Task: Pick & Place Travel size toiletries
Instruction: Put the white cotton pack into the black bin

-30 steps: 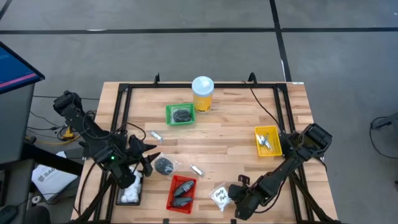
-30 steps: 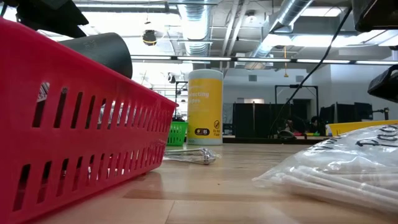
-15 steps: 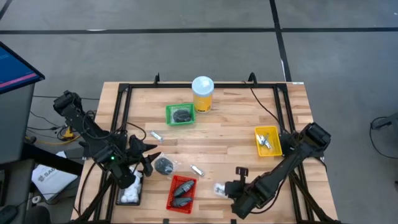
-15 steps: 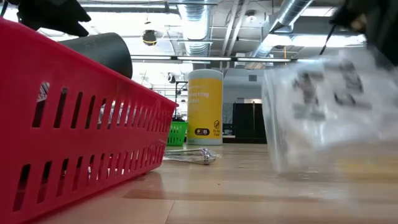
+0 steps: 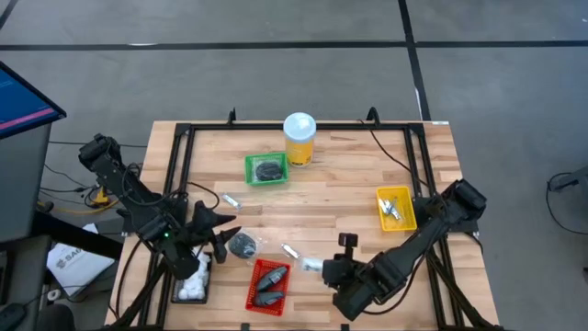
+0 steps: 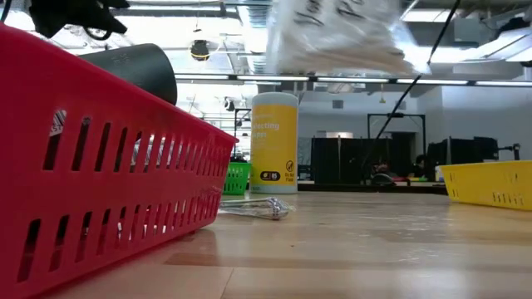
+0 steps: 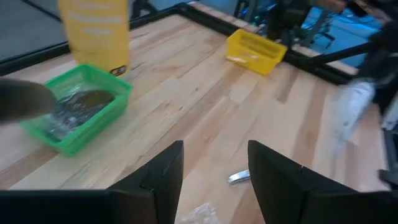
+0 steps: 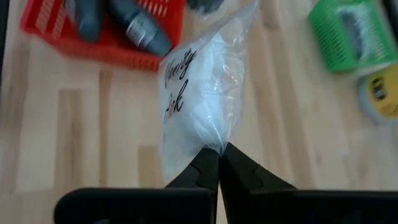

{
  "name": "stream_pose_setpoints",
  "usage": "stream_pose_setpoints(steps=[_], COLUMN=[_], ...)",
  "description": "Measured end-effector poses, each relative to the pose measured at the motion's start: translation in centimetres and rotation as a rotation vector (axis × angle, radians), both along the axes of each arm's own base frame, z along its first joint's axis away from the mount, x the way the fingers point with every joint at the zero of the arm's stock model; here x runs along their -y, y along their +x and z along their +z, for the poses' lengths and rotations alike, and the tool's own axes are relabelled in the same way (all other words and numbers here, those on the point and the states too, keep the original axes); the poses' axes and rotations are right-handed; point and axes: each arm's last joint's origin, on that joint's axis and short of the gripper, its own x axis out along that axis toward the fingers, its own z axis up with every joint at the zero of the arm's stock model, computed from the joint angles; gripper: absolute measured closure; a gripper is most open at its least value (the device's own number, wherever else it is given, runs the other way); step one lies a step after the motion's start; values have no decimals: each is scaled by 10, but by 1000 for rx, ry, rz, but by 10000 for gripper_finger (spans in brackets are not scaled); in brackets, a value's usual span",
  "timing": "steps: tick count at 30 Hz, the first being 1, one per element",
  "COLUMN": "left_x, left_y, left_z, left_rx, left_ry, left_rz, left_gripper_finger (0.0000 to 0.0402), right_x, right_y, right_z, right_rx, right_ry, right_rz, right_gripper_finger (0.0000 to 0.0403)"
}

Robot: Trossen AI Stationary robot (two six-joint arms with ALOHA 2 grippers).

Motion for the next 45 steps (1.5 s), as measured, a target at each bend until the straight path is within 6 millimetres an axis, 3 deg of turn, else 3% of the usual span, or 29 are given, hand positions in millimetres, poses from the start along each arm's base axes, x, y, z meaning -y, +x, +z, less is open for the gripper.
stream_pose_setpoints(steps=[15, 22, 28, 36, 45], left_x=[10, 16, 20, 17, 16], left_y=[13, 34, 61, 80, 85], left_z=[14, 16, 12, 9, 5], left_rx=[66, 68, 89, 112, 100], left_ry=[35, 36, 45, 19, 6], left_rz=[-92, -213, -324, -405, -436], left_gripper_finger=[234, 234, 234, 234, 234], right_x=[13, 19, 26, 32, 44], right_y=[31, 40, 46, 49, 45], right_z=[39, 50, 54, 54, 63], right_rx=[132, 175, 181, 174, 165], right_ry=[-67, -82, -93, -108, -118], right_rz=[103, 133, 129, 125, 110], right_gripper_finger=[403, 403, 403, 403, 403])
